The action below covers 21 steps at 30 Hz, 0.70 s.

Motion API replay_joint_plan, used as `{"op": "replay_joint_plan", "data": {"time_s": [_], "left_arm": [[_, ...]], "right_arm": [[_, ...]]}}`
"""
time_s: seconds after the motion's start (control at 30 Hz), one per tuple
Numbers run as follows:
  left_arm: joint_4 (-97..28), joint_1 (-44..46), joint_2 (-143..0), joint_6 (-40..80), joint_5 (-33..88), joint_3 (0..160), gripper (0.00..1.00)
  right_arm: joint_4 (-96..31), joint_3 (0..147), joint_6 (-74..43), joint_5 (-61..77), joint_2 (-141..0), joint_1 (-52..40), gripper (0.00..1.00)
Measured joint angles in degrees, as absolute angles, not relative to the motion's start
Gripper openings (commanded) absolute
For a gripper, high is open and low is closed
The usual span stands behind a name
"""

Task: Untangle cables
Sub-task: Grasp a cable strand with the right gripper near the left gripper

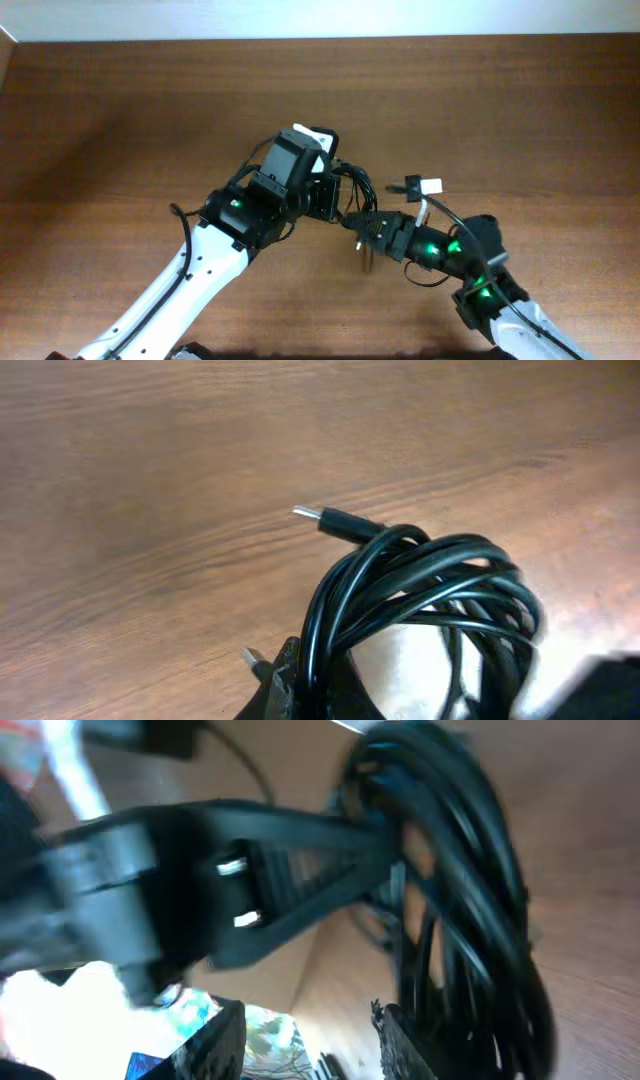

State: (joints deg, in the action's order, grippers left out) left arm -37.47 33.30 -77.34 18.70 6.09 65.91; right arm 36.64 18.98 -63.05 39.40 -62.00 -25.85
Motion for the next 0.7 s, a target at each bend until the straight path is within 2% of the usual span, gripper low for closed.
{"op": "replay_joint_plan", "data": {"time_s": [0.13,0.17,0.2,0.33,0.47,0.53,0.57,0.6,0.63,0.7], "left_arm": [[-37.6,33.2,-77.3,15.0,13.1,65.9,0.0],[-37.5,33.2,-77.3,14.4,14.2,65.9,0.0],[-37.5,33.1,-77.3,14.3,14.9,65.9,0.0],[-37.5,33.1,-77.3,9.0,16.1,65.9,0.0],[-38.0,33.6,-77.3,4.0,-3.8,65.9,0.0],[-38.1,33.8,-77.3,1.2,-7.9,65.9,0.0],[-37.8,33.7,-77.3,-0.3,-11.0,65.9,0.0],[-37.7,33.6,-77.3,-1.0,-12.2,65.9,0.0],[-37.5,33.6,-77.3,-1.4,-12.3,65.9,0.0],[-37.5,33.6,-77.3,-2.0,-9.6,65.9,0.0]], "right_arm": [[38.3,19.0,-63.3,38.4,-68.2,-25.8,0.45],[38.3,19.0,-63.2,36.9,-68.2,-25.8,0.39],[38.3,19.0,-63.2,36.2,-68.2,-25.8,0.07],[38.2,19.0,-59.0,37.3,-68.3,-25.8,0.04],[38.3,19.0,-53.1,49.1,-68.4,-25.6,0.04],[38.2,19.0,-52.1,51.2,-68.4,-25.5,0.11],[35.9,19.1,-50.7,52.6,-68.4,-25.5,0.22],[32.9,19.3,-50.0,51.9,-68.3,-25.5,0.27],[27.7,19.3,-48.7,49.5,-68.5,-25.5,0.46],[25.1,19.3,-47.2,45.6,-68.6,-25.5,0.69]]}}
